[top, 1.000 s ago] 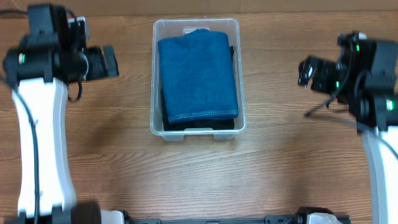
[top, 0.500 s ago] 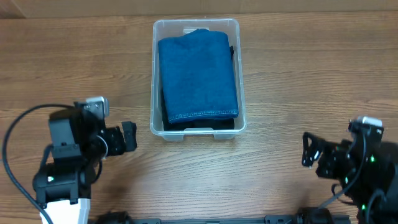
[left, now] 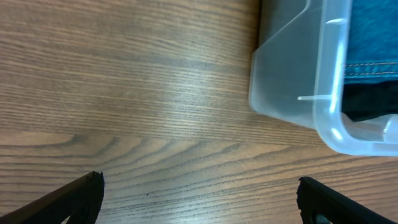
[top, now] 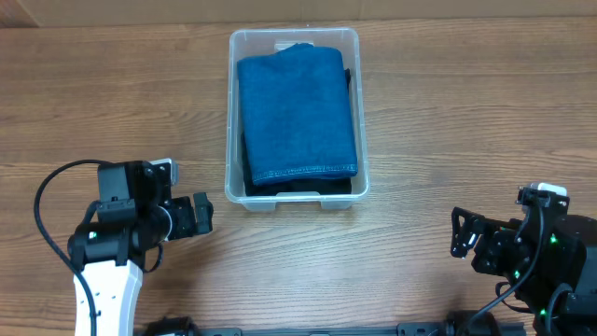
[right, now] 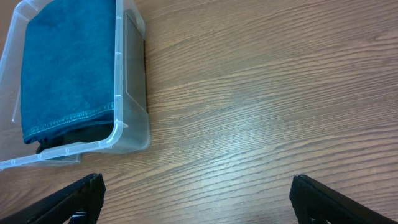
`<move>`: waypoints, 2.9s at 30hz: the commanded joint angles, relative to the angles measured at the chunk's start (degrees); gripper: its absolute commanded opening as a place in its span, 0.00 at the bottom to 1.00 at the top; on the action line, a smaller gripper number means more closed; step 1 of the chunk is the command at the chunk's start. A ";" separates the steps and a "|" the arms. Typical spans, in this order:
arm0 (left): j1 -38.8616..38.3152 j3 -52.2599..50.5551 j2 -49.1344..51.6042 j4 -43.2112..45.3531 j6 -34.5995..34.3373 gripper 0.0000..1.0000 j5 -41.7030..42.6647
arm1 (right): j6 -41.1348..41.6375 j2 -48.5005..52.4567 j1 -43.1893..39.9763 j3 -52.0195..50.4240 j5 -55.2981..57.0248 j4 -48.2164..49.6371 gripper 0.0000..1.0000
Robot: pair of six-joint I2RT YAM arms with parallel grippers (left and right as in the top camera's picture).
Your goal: Pack container
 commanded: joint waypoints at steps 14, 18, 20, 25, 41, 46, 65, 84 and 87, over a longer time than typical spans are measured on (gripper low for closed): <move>-0.07 -0.42 9.62 0.07 -0.15 1.00 0.66 | -3.82 -20.83 0.50 -16.48 -2.49 17.03 1.00; -0.07 -0.42 10.75 0.09 -0.15 1.00 0.68 | -4.52 -30.32 0.59 -31.76 -3.02 29.79 1.00; -0.07 -0.42 10.95 0.11 -0.15 1.00 0.66 | -4.50 -33.07 0.59 -38.47 -3.58 37.24 1.00; -0.07 -0.42 10.97 0.11 -0.15 1.00 0.66 | -4.52 -35.26 0.59 -56.74 -3.50 66.84 1.00; -0.07 -0.42 10.97 0.11 -0.15 1.00 0.66 | -4.50 -36.00 0.63 -64.59 -1.36 72.13 1.00; -0.04 -0.42 10.95 0.11 -0.15 1.00 0.66 | -4.48 -36.00 0.63 -64.59 -1.36 71.91 1.00; -0.04 -0.42 10.47 0.11 -0.15 1.00 0.63 | -4.50 -36.00 0.63 -64.59 -1.36 71.91 1.00; -0.07 -19.19 -31.61 27.36 11.17 1.00 -4.00 | -4.48 -36.00 0.63 -64.59 -1.36 71.91 1.00; -0.11 -26.53 -37.42 34.27 9.62 1.00 -3.82 | -4.50 -36.00 0.63 -64.59 -1.36 71.91 1.00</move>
